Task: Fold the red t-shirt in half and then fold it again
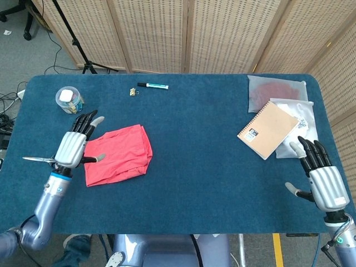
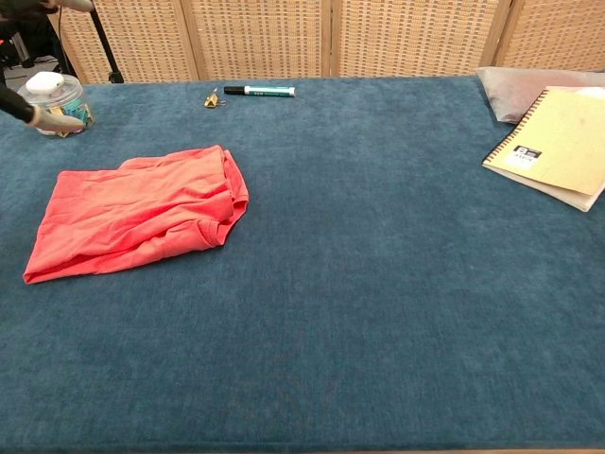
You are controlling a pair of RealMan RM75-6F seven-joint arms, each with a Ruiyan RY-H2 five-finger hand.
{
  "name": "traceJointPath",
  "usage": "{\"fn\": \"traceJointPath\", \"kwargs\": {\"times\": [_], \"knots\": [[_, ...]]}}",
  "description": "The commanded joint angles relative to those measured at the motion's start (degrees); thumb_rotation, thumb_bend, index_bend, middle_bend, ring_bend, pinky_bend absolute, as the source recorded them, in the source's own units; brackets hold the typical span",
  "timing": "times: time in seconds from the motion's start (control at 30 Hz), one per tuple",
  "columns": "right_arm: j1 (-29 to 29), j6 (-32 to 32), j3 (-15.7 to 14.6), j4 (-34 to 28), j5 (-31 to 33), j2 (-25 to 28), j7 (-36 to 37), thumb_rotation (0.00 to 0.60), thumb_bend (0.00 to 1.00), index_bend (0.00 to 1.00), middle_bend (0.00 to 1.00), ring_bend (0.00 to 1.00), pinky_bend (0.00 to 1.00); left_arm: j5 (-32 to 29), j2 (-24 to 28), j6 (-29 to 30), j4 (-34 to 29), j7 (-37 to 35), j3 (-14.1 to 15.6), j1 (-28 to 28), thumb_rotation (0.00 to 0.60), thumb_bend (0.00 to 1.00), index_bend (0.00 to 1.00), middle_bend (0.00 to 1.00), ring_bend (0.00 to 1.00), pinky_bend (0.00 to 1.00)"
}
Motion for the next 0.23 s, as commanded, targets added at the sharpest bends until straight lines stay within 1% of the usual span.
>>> {"fn": "traceJointPath", "kwargs": {"times": [0.03, 0.1, 0.23], "knots": [[-0.4, 0.6, 0.4, -0.6, 0.5, 0.3, -0.3, 0.600, 0.00, 0.00, 0.00, 0.00, 0.00, -4.4, 11.8, 6.4, -15.8, 5.7, 2.1, 9.5, 0.600, 0.00, 0.00, 0.00, 0.00, 0.00], [-0.9, 1.4, 0.9, -1.1, 1.2, 0.6, -1.1, 0.600, 0.00, 0.00, 0.00, 0.00, 0.00, -4.9, 14.9, 9.2, -21.0, 7.7, 3.5, 12.8, 0.600, 0.00, 0.00, 0.00, 0.00, 0.00], [-1.4, 1.7, 1.3, -2.1, 2.6, 1.1, -2.2, 0.600, 0.00, 0.00, 0.00, 0.00, 0.00, -5.6, 18.1, 12.1, -27.0, 9.5, 5.0, 16.6, 0.600, 0.00, 0.00, 0.00, 0.00, 0.00]]}}
